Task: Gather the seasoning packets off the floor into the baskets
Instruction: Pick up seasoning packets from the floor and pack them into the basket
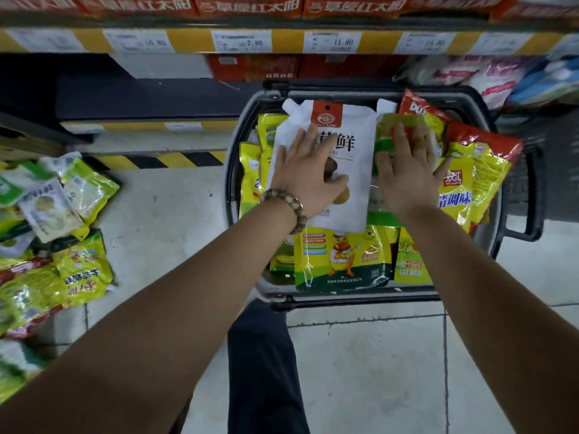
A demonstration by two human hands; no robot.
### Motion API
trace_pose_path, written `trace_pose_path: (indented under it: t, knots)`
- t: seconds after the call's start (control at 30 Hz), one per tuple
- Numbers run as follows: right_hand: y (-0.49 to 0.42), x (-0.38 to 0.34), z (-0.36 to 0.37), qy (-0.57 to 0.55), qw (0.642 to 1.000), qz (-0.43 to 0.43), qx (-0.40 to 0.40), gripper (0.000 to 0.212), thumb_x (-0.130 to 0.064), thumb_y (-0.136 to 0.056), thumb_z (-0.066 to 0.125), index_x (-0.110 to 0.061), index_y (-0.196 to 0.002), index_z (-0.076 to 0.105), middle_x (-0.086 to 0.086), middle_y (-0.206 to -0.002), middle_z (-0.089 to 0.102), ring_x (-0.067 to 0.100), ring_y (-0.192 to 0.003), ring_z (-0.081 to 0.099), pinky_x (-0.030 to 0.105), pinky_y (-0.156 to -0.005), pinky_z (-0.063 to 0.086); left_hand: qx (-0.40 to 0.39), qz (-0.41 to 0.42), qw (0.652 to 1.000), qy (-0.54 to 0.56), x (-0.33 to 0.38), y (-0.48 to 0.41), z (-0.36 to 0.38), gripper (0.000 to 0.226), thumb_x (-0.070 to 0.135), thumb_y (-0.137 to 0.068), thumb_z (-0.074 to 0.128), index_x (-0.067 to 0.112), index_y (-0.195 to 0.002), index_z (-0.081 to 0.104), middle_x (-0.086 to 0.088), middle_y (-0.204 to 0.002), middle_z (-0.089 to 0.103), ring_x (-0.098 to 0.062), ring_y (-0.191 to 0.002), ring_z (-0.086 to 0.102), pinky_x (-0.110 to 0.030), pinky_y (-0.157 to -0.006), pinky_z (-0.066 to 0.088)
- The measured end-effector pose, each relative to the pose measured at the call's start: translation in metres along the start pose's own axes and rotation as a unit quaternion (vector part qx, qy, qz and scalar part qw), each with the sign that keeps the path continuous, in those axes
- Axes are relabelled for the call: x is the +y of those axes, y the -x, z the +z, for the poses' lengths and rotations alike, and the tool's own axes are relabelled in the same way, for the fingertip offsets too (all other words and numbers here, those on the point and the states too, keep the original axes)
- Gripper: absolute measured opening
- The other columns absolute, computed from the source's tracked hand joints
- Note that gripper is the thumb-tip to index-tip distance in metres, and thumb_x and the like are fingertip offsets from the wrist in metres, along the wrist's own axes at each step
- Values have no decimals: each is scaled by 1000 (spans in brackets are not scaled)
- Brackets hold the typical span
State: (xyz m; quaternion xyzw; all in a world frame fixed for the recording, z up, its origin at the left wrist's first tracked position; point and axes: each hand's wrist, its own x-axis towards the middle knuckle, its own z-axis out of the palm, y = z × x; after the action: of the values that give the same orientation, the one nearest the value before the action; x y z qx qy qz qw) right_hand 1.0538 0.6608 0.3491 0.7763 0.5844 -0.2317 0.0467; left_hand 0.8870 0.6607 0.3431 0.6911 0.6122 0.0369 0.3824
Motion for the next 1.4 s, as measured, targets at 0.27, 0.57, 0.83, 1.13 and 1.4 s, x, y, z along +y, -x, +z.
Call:
trace_pose_path:
  t: [0.27, 0.57, 0.83, 1.13, 1.4]
  knots:
    - [58, -80, -10, -140, 980, -132, 57, 52, -28, -86, 44, -9, -134, 48, 16, -136, 48, 36, -121, 49, 50, -100, 40, 79, -70, 987, 118, -55, 74, -30, 56, 35, -82, 58, 21, -135, 48, -7, -151, 31, -23, -136, 35, -41, -111, 29]
    - [124, -247, 71, -46, 966, -236, -97, 50, -20, -93, 53, -16, -140, 40, 12, -140, 43, 35, -115, 52, 44, -97, 44, 164, -262, 930, 196, -237, 191, -98, 60, 38, -78, 58, 18, -134, 48, -6, -147, 37, -22, -132, 39, -33, -108, 32]
    - [178, -426, 205, 21, 936, -235, -259, 46, -24, -94, 51, -19, -139, 41, 6, -142, 41, 27, -125, 44, 36, -99, 40, 208, -384, 870, 230, -419, 284, -147, 58, 37, -76, 62, 22, -131, 51, -1, -138, 47, -24, -120, 50, -37, -98, 41]
    - [169, -552, 363, 29, 925, -188, -330, 49, -27, -89, 59, -16, -134, 47, 8, -137, 50, 24, -124, 48, 29, -96, 39, 235, -444, 812, 295, -572, 310, -116, 51, 23, -84, 65, 21, -133, 48, -4, -135, 46, -26, -116, 51, -35, -91, 44]
    - [102, -617, 528, -139, 907, 73, -390, 61, -28, -81, 71, -11, -133, 45, 5, -106, 53, 19, -80, 53, 28, -53, 45, 277, -455, 770, 352, -684, 265, -51, 49, 24, -86, 64, 21, -132, 49, -5, -127, 55, -18, -114, 53, -18, -79, 37]
